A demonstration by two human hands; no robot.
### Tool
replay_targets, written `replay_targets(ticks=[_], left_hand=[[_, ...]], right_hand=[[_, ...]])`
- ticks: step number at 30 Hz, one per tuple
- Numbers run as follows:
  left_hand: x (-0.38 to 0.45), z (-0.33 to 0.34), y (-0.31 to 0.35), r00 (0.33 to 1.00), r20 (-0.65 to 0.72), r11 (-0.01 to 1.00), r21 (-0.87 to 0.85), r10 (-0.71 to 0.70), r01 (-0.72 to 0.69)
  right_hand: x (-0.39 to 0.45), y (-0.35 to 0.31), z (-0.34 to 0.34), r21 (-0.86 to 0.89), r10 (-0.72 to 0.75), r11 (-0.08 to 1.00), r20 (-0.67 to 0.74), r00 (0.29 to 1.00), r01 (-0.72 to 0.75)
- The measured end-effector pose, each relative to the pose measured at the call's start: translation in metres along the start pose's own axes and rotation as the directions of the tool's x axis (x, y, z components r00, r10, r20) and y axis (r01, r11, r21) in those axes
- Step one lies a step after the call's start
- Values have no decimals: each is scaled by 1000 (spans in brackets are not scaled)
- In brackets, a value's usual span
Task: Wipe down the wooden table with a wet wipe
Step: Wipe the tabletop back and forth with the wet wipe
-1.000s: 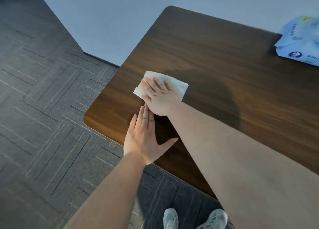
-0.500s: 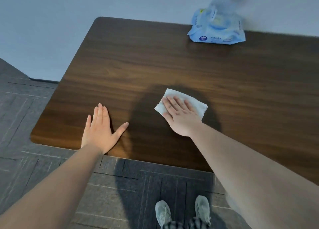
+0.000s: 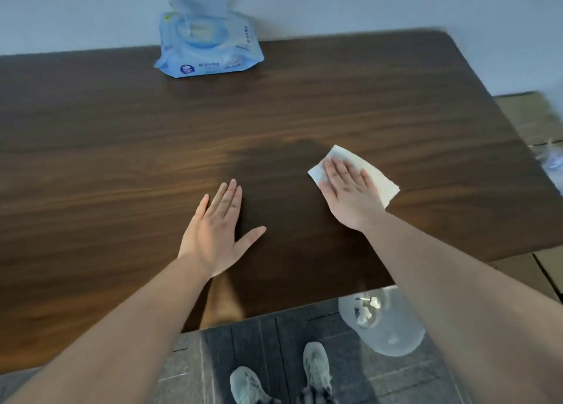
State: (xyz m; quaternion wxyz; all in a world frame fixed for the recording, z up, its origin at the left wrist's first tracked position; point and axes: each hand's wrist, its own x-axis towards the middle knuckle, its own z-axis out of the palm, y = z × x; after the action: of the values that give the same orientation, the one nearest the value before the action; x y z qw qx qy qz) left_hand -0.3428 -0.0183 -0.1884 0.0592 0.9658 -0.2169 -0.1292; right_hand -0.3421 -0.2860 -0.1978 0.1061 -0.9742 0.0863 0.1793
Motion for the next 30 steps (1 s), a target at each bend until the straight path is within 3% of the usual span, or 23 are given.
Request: replay_targets(ticks=[6, 11, 16, 24, 30], left_hand=[[51, 7, 74, 996, 15, 993, 72, 92, -93], [54, 7, 81, 996, 1, 991, 100, 87, -87], [54, 9, 84, 997, 2, 995, 55, 77, -77], [55, 11, 83, 997, -5, 993, 89, 83, -83], [30, 11, 63, 1000, -2, 999, -35, 11, -11]], right_hand=[[-1, 111, -22, 26, 197, 980, -53, 979, -196], [-3, 191, -39, 64, 341, 939, -43, 939, -338], [-9, 225, -44, 101, 416, 906, -50, 908, -410], [-16, 219, -41, 92, 454, 889, -45, 890, -449], [-22, 147, -24, 27, 322, 947, -53, 945, -321]])
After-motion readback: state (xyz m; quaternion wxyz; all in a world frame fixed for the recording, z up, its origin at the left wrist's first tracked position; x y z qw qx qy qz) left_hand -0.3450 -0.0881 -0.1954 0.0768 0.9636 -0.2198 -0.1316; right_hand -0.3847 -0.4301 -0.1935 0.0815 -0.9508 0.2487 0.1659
